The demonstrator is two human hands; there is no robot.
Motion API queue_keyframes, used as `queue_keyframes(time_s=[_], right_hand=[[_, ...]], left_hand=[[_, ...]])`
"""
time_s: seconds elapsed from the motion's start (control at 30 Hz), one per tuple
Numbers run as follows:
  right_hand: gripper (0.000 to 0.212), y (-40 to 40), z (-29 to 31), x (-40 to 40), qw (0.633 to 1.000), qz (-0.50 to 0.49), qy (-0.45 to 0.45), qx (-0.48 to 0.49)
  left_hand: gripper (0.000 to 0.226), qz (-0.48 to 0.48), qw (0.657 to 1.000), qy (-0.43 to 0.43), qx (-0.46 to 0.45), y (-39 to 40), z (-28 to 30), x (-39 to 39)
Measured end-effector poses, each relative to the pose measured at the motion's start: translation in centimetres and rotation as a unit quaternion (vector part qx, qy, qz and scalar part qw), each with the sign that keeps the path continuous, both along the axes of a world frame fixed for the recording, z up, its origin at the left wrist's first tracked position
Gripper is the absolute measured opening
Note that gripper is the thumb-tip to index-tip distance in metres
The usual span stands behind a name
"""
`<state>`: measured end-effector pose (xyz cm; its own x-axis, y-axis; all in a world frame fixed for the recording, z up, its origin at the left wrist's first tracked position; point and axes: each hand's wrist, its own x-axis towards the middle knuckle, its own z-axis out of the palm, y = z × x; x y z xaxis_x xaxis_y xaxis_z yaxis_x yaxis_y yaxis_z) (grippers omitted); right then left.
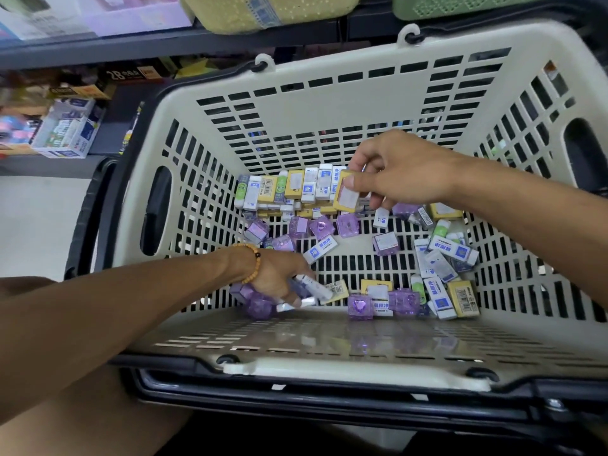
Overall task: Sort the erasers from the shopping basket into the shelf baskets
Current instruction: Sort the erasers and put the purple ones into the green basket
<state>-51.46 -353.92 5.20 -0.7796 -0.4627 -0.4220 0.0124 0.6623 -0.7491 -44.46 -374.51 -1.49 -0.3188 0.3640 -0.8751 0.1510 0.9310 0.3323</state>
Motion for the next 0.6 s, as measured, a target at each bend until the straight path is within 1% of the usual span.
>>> queue_keyframes(time_s=[0.13, 0.2, 0.3, 0.33, 0.37, 0.4, 0.47, 0.5, 0.57, 0.6], right_hand=[[0.011, 0.1, -0.6, -0.6, 0.996, -0.066, -0.013, -0.065], [0.009, 0.0, -1.0, -1.1, 0.994, -0.084, -0.007, -0.071], [0.008, -0.5, -1.6, -1.9, 0.994, -0.092, -0.009, -0.064], [0.008, -1.0, -1.8, -2.1, 0.994, -0.091, -0.012, -0.062], [0.009, -1.5, -2.0, -2.3, 0.994, -0.091, -0.018, -0.064], [0.009, -2.3, -2.3, -2.5, 0.993, -0.093, -0.026, -0.069], [0.01, -4.3, -2.9, -2.9, 0.99, -0.1, -0.05, -0.088], [0.01, -5.5, -3.2, -3.1, 0.988, -0.102, -0.063, -0.097], [0.011, -8.0, -4.1, -3.3, 0.985, -0.102, -0.084, -0.11], [0.012, -9.1, -4.6, -3.4, 0.985, -0.098, -0.091, -0.112]], left_hand=[[0.046, 0.137, 0.986, 0.058, 0.072, -0.2, 2.5, -1.2], [0.046, 0.202, 0.973, 0.065, 0.093, -0.8, 3.8, -1.2], [0.062, 0.25, 0.959, 0.083, 0.102, -2.0, 5.3, -0.2], [0.062, 0.274, 0.95, 0.092, 0.121, -2.4, 5.7, 0.2], [0.054, 0.306, 0.936, 0.093, 0.146, -2.9, 6.3, 0.6], [0.043, 0.351, 0.915, 0.082, 0.18, -3.3, 6.7, 1.2], [0.026, 0.453, 0.857, 0.047, 0.239, -4.1, 7.5, 2.5], [0.021, 0.508, 0.822, 0.035, 0.255, -4.4, 7.8, 3.0], [0.014, 0.618, 0.741, 0.014, 0.264, -5.1, 7.9, 3.8], [0.015, 0.666, 0.698, 0.006, 0.262, -5.5, 8.0, 4.0]])
